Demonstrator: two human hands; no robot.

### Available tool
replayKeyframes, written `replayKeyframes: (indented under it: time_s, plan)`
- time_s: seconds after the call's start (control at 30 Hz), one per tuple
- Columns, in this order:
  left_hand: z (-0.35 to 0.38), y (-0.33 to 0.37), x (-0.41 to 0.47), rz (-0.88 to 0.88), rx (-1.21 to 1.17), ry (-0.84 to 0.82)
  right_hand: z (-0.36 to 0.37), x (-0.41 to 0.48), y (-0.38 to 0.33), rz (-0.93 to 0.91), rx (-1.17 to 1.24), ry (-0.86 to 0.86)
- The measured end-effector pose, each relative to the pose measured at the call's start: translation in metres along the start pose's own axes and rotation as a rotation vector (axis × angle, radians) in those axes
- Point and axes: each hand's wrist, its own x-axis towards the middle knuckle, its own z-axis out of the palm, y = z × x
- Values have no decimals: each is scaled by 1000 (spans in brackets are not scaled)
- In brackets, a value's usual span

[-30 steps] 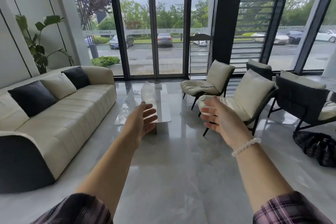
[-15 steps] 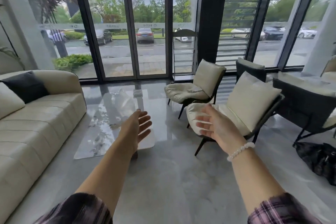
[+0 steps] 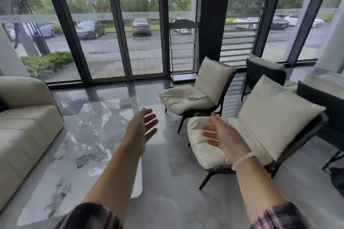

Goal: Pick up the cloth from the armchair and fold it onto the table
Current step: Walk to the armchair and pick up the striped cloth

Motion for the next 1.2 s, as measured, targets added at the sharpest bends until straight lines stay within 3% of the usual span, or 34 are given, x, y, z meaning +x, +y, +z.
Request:
replayKeyframes:
  time_s: [0.17, 0.33, 0.53, 0.73, 0.9, 1.2]
  plan:
    - [46, 29, 120, 82, 49, 17, 16, 140, -68, -87, 13, -53]
    - [61, 35, 226, 26, -3, 90, 35, 257, -74, -53, -19, -172]
    - [93, 29, 394, -46, -51, 82, 61, 425, -54, 41, -55, -111]
    - [141, 55, 582, -113, -62, 13, 98, 594, -88, 5, -6, -64]
    - [178, 78, 693, -132, -12, -20, 118, 698, -117, -15, 25, -28]
    - [223, 67, 899, -208, 10, -23, 145, 913, -104, 110, 123, 35]
